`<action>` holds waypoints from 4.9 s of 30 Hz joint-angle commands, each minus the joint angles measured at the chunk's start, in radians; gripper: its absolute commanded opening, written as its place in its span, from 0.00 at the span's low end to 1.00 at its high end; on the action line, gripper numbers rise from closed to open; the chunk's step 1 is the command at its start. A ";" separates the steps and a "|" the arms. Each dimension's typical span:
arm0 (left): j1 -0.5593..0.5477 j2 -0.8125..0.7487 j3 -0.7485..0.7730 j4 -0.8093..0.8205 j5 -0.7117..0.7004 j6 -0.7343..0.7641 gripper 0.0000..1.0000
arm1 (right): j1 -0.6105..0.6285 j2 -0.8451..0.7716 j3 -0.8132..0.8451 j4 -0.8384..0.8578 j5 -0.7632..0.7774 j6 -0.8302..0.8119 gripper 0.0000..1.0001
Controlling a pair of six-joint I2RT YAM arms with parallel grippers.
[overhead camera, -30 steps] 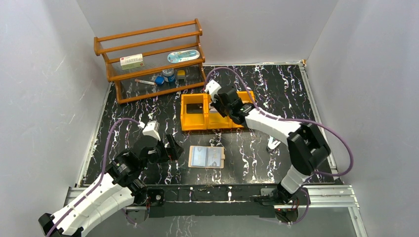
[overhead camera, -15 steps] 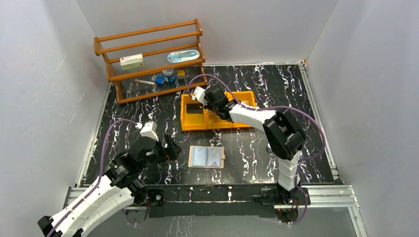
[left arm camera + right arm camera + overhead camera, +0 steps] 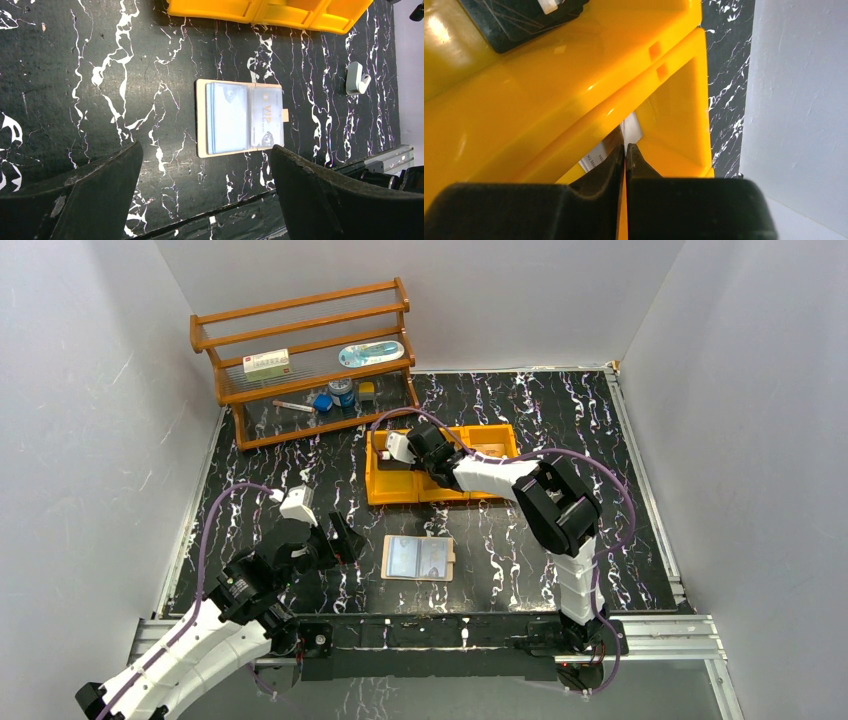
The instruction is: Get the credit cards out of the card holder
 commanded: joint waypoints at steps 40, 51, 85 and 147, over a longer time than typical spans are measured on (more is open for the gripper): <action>0.002 0.025 0.001 0.013 0.028 0.011 0.98 | -0.053 -0.092 0.014 0.016 -0.125 0.314 0.59; 0.002 0.084 0.003 0.043 0.079 0.036 0.97 | -0.053 -0.457 -0.101 -0.171 -0.299 1.071 0.61; 0.002 0.668 0.034 0.396 0.371 0.064 0.75 | 0.100 -0.638 -0.705 -0.095 -0.582 1.757 0.46; 0.003 0.394 -0.139 0.280 0.170 -0.129 0.53 | 0.364 -0.390 -0.228 -0.345 -0.408 1.616 0.49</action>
